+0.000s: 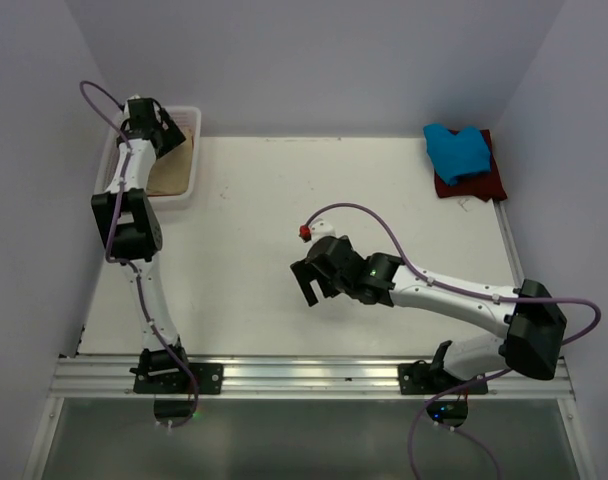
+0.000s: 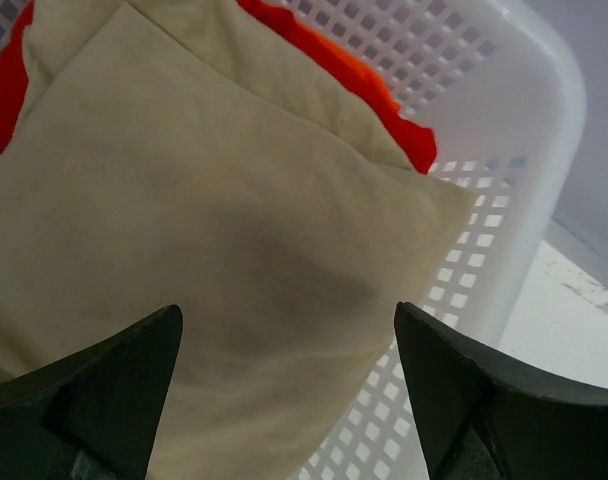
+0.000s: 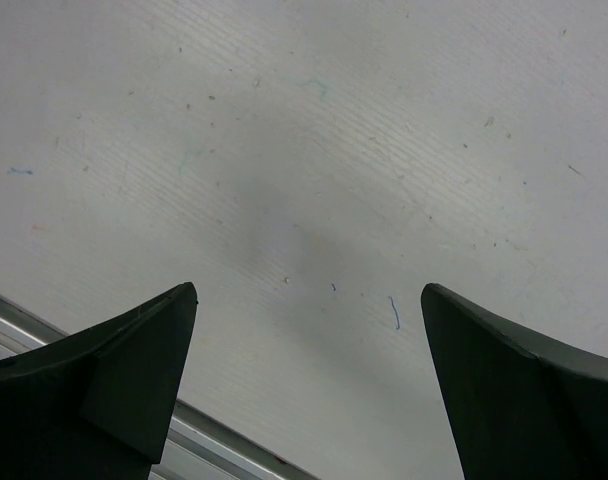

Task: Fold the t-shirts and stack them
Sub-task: Grab crumpled tshirt from bin with the left arm

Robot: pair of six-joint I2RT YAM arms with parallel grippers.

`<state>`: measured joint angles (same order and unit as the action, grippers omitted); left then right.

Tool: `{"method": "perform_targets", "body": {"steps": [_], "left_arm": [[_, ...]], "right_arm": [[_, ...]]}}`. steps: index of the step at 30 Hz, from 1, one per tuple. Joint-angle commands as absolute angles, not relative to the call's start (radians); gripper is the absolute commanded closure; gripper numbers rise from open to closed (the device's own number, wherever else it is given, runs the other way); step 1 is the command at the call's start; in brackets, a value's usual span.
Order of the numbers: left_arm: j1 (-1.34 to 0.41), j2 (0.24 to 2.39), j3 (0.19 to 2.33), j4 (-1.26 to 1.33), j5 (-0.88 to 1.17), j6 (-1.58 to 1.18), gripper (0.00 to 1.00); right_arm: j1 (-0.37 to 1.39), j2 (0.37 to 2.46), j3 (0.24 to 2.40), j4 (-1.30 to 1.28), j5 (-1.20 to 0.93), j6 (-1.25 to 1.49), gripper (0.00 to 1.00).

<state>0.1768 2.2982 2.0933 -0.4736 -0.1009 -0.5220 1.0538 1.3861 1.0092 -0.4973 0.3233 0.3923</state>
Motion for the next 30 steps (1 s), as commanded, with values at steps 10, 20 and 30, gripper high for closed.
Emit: {"method": "perform_targets", "body": {"steps": [10,20,30], "left_arm": [[0.187,2.439,2.099,-0.517,-0.095,-0.472,0.65],[0.14,2.154,1.991,-0.428,-0.141,-0.43,1.0],[0.02,1.803,2.005,-0.4,-0.193,-0.425,1.0]], "right_arm": [[1.055,1.321,0.982,-0.517,0.379,0.437,0.01],[1.055,1.358,0.971,-0.482,0.38,0.437,0.01],[1.055,1.384,0.977,-0.502,0.529,0.504,0.01]]}}
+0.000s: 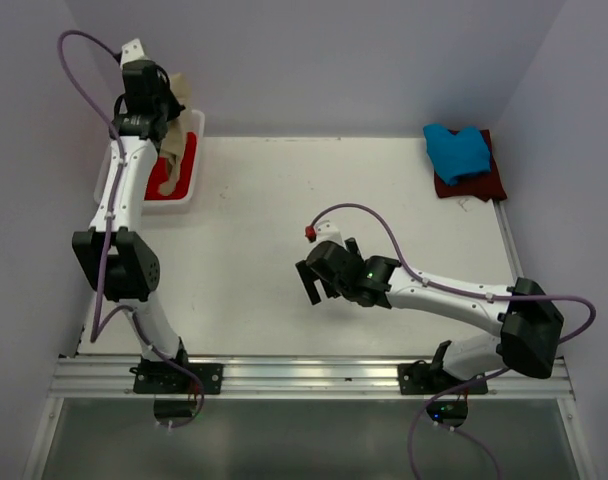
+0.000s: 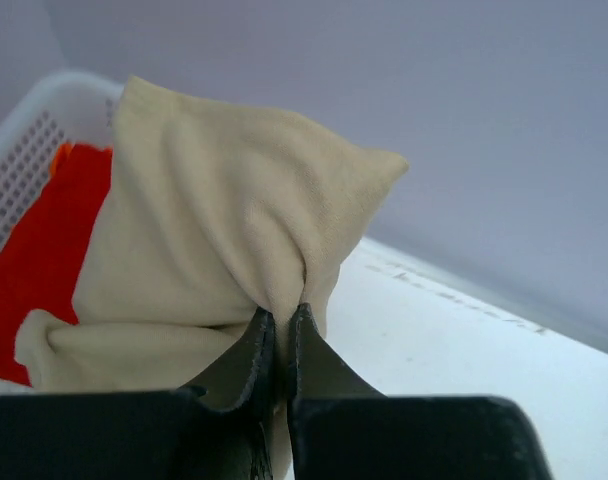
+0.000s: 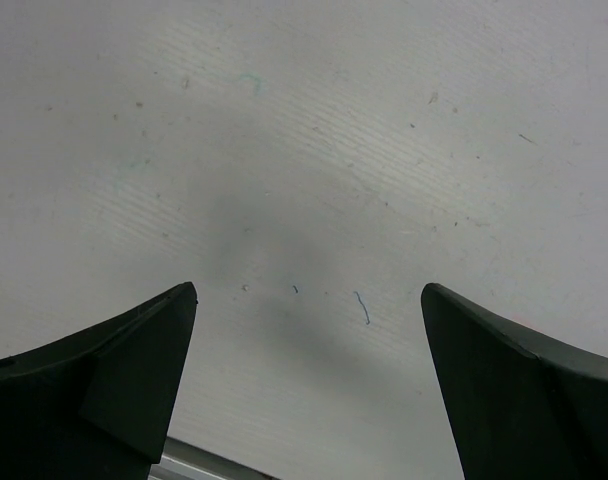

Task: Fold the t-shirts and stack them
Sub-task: Grab crumpled tshirt from bin with the left arm, then move the tshirt to the center of the board

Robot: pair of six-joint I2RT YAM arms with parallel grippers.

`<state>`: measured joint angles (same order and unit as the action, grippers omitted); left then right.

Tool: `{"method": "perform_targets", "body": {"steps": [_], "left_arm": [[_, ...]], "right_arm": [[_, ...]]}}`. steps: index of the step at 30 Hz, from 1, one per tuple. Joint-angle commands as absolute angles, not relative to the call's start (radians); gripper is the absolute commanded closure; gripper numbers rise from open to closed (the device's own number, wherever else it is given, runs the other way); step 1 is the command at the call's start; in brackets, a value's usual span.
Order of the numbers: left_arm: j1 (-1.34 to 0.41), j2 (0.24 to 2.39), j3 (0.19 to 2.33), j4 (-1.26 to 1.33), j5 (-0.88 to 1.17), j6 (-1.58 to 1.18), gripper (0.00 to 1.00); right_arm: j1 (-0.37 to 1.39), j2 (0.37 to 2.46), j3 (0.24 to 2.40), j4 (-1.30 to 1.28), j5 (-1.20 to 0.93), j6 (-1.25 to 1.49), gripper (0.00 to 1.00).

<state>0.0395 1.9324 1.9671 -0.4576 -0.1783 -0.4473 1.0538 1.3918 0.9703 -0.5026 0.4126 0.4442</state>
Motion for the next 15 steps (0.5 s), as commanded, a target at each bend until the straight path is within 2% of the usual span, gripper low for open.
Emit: {"method": "perform_targets", "body": {"steps": [1,4,9,15], "left_arm": [[0.017,1.772,2.002,-0.405,-0.178,-0.426,1.0],[0.009,1.724,1.973,-0.413,-0.022,-0.446,1.0],[-0.064,1.66,1.85,-0.391,0.222,-0.494,1.0],[-0.237,1.606,1.724,-0.365,0.414,-0.44,1.0]], "right_arm": [[1.054,1.375,0.976,-0.511,0.55,0.518,0.01],[1.052,1.3,0.974,-0.537,0.675,0.577,0.01],[1.026,1.057,0.957,-0.539,0.932,0.649,0.01],[0.98,0.897,0.982,-0.514,1.046,0.565,0.01]]}}
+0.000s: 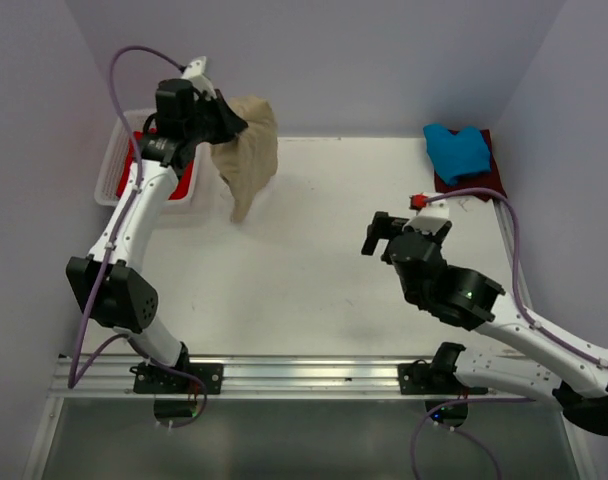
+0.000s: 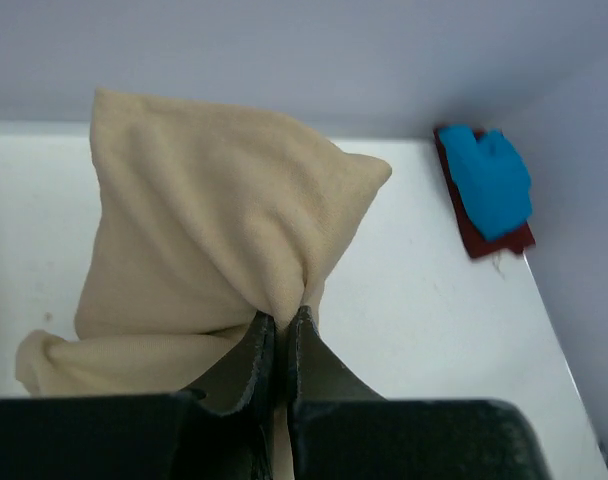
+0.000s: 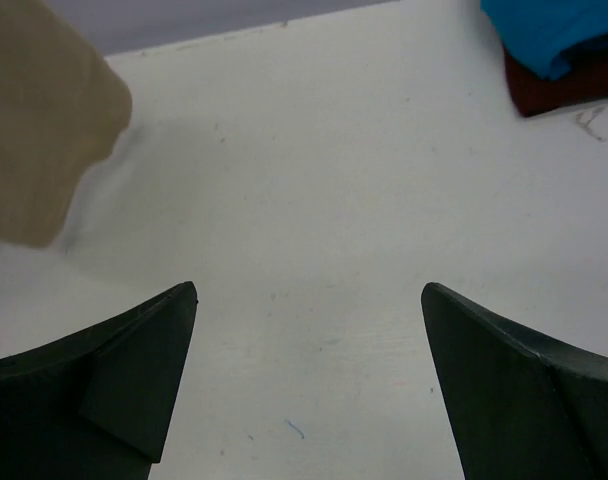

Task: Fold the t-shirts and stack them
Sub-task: Move the tshirt to the center of the board

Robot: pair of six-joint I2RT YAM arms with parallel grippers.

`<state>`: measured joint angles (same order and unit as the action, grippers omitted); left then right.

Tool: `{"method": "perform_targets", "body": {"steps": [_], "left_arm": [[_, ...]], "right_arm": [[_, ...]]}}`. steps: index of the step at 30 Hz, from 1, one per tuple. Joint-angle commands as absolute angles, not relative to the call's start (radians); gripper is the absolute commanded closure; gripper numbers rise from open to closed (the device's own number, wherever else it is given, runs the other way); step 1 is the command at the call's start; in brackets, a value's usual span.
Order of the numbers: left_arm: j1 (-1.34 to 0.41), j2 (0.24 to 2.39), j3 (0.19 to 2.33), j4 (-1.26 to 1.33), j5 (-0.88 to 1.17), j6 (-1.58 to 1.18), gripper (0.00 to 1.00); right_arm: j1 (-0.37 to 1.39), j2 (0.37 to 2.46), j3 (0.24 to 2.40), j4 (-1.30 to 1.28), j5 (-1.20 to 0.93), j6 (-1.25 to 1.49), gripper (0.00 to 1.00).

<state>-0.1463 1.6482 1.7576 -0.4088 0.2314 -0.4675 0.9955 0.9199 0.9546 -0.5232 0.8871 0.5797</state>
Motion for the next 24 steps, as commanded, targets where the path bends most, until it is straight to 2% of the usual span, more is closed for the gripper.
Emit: {"method": "perform_targets", "body": {"steps": [1,5,13,24], "left_arm": [[-0.271,1.608,1.72,-0.376,0.437,-0.413,1.0],[-0.435,1.631,1.71,-0.445,0.362,-0.361,1.0],[-0.564,1.674,1.808,-0.471,0.399,-0.339,1.0],[-0.597,1.657,1.732,-0.502,0.282,-0.313,1.0]], "right_arm": [[0.979,0.888,0.991,-0.535,1.08,0.561,0.01],[0.956,0.9,1.04,-0.589,1.1,0.549,0.01],[0.93,0.907,1.04,-0.667,1.144,0.643,0.01],[0.874,0.914,1.035,-0.676,1.147,0.649,0.01]]}}
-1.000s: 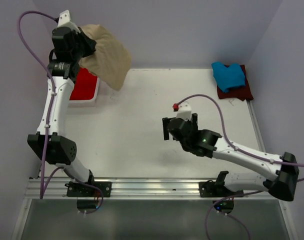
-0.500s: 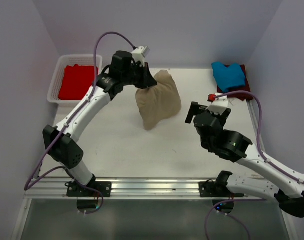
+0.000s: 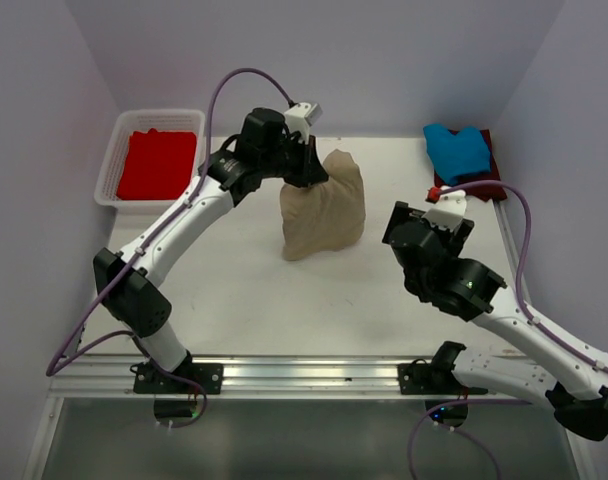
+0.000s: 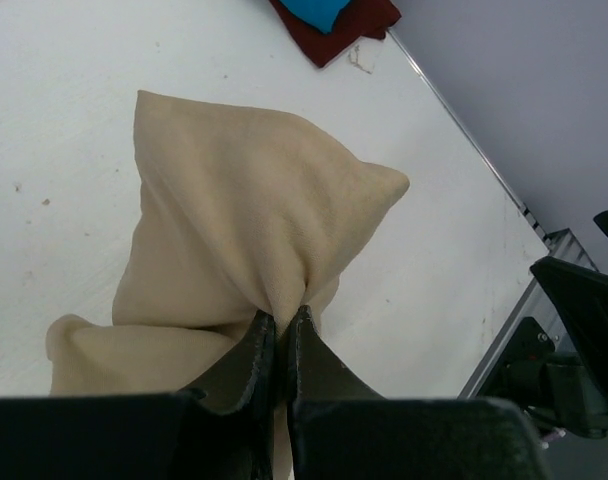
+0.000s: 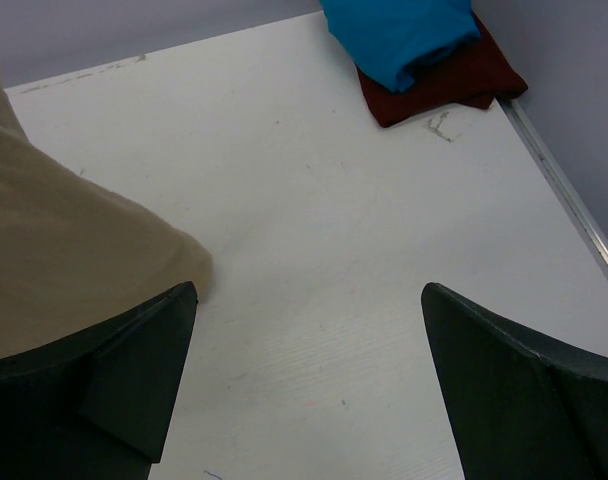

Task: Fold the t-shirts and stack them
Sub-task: Move the tshirt to the center of the board

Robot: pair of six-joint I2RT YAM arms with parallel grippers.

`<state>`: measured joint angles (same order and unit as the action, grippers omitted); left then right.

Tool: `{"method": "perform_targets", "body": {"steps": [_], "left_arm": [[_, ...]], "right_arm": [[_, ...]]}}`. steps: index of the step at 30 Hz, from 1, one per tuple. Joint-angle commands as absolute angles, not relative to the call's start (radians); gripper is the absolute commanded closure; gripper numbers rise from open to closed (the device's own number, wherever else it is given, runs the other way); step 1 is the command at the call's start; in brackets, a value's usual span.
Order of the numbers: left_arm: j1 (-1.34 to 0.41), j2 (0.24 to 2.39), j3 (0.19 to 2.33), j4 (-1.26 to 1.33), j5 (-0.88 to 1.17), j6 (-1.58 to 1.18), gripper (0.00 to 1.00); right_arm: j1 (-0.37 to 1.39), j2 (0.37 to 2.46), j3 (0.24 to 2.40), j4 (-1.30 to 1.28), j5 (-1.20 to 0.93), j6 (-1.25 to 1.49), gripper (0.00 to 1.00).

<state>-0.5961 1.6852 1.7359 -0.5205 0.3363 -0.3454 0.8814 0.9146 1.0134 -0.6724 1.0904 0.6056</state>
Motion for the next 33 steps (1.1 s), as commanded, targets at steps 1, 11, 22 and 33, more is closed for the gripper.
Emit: {"method": "perform_targets", "body": {"steps": [1,11,22,33], "left_arm": [[-0.598,1.664,1.732,-0.499,0.27,-0.302,1.0],[-0.69,1.726,1.76,-0.443,0.129,-0.129,1.0],[-1.064,1.439,0.933,-0.502,0.024,-0.611,0.72],[-1.401,1.33,1.071,-0.658,-0.487,-0.839,0.0]], "right_arm": [[0.87,0.913,1.032,-0.678,1.149,0.655,0.01],[0.842,0.919,1.029,-0.678,1.126,0.68,0.01],[0.775,0.994,1.058,-0.644,1.048,0.598,0.01],[0.738,1.14,1.108,-0.62,0.897,0.583,0.01]]}}
